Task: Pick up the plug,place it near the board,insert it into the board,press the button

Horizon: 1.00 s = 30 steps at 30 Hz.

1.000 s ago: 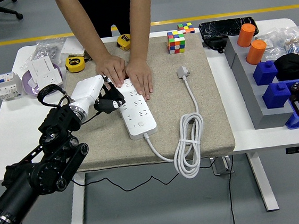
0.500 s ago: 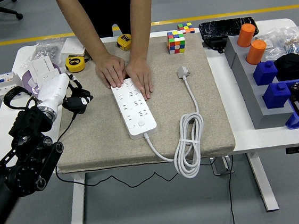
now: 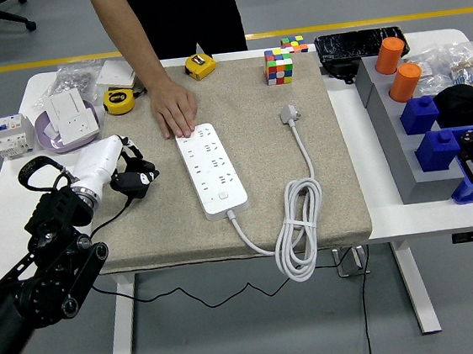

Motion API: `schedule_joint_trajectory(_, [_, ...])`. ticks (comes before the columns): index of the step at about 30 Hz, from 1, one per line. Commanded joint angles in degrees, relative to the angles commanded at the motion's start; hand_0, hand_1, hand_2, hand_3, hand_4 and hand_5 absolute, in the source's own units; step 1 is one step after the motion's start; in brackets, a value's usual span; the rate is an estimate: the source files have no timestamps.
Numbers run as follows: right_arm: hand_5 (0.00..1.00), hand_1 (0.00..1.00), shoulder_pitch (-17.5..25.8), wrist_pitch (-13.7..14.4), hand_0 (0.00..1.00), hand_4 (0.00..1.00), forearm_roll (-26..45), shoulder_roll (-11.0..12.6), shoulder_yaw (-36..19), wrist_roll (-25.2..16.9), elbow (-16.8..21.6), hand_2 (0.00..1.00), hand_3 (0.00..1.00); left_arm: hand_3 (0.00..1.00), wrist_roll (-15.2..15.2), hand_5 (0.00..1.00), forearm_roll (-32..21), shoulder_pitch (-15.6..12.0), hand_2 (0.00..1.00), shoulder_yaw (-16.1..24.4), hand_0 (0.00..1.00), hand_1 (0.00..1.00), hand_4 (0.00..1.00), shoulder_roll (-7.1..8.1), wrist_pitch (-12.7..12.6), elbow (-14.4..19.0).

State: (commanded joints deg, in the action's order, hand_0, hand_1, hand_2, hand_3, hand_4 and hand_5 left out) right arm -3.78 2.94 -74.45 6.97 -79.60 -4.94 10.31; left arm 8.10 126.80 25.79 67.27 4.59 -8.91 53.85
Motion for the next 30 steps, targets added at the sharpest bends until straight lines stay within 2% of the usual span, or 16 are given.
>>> schedule_joint_trajectory(4, [0.998, 0.835, 0.1, 0.0, 0.960, 0.998, 0.0, 0.0, 0.0, 0.0, 0.0, 0.759, 0.782, 0.421, 0.1, 0.152, 0.3, 0.0, 0.235, 0.2, 0.362, 0.156, 0.697, 0.00, 0.8, -0.3])
schedule_joint_trajectory(6, [0.998, 0.835, 0.1, 0.0, 0.960, 0.998, -0.1, 0.1, 0.0, 0.0, 0.0, 0.759, 0.782, 0.421, 0.2, 0.152, -0.8, 0.0, 0.235, 0.8, 0.362, 0.156, 0.697, 0.15, 2.7, -0.5])
schedule_joint_trajectory(7, [0.998, 0.835, 0.1, 0.0, 0.961, 0.998, -0.1, 0.1, 0.0, 0.0, 0.0, 0.759, 0.782, 0.525, 0.1, 0.309, -2.0, 0.0, 0.514, 1.1, 0.499, 0.463, 0.826, 0.27, 3.8, -0.6])
schedule_joint_trajectory(12, [0.998, 0.834, 0.1, 0.0, 0.961, 0.998, -0.1, 0.1, -0.1, 0.0, 0.0, 0.759, 0.782, 0.525, 0.2, 0.309, -6.5, -0.1, 0.514, 1.9, 0.499, 0.463, 0.826, 0.65, 6.0, -0.3])
schedule_joint_trajectory(13, [0.998, 0.834, 0.1, 0.0, 0.961, 0.998, -0.1, 0.1, -0.1, 0.0, 0.0, 0.759, 0.782, 0.733, 0.2, 0.650, -7.1, -0.2, 0.757, 2.1, 0.718, 0.803, 0.998, 0.67, 6.1, -0.1])
schedule_joint_trajectory(18, [0.998, 0.834, -0.1, 0.0, 0.961, 0.998, 0.1, 0.1, 0.0, 0.0, 0.0, 0.759, 0.782, 0.733, -0.2, 0.650, -10.0, -0.1, 0.757, 2.6, 0.718, 0.803, 0.998, 0.90, 6.5, 0.7])
schedule_joint_trajectory(19, [0.998, 0.834, -0.2, 0.0, 0.961, 0.998, 0.1, 0.1, -0.1, 0.0, 0.0, 0.759, 0.782, 0.905, -0.3, 0.906, -10.5, -0.1, 0.932, 2.7, 0.892, 0.985, 0.998, 0.94, 6.5, 1.0])
schedule_joint_trajectory(22, [0.998, 0.834, -0.2, 0.0, 0.961, 0.998, -0.1, 0.1, -0.3, 0.0, 0.0, 0.759, 0.782, 0.905, -1.1, 0.906, -12.6, -0.3, 0.932, 3.1, 0.892, 0.985, 0.998, 1.01, 6.3, 2.2])
schedule_joint_trajectory(24, [0.998, 0.834, -0.2, 0.0, 0.961, 0.998, -0.1, 0.1, -0.4, 0.0, 0.0, 0.759, 0.782, 0.905, -1.7, 0.906, -14.1, -0.7, 0.932, 3.8, 0.892, 0.985, 0.998, 0.98, 5.6, 3.6])
schedule_joint_trajectory(25, [0.998, 0.834, -0.2, 0.0, 0.961, 0.998, -0.1, 0.1, -0.3, 0.0, 0.0, 0.760, 0.782, 0.961, -2.5, 0.998, -15.4, -1.3, 0.981, 4.5, 0.942, 0.998, 0.998, 0.90, 4.5, 4.7])
schedule_joint_trajectory(27, [0.998, 0.834, -0.3, 0.0, 0.961, 0.998, 0.1, 0.0, -0.1, 0.0, 0.0, 0.760, 0.782, 0.961, -4.6, 0.998, -18.5, -2.7, 0.981, 6.1, 0.942, 0.998, 0.998, 0.44, 1.6, 6.8])
schedule_joint_trajectory(28, [0.998, 0.834, -0.4, 0.0, 0.961, 0.998, 0.3, 0.0, 0.1, 0.0, 0.0, 0.760, 0.782, 0.961, -6.4, 0.998, -21.1, -3.9, 0.981, 7.7, 0.942, 0.998, 0.998, -0.15, -0.5, 8.6])
schedule_joint_trajectory(30, [0.998, 0.834, -0.5, -0.1, 0.961, 0.998, 0.5, -0.1, 0.4, -0.1, 0.0, 0.760, 0.782, 0.961, -9.1, 0.998, -25.7, -6.1, 0.981, 10.5, 0.942, 0.998, 0.998, -1.20, -3.1, 11.7])
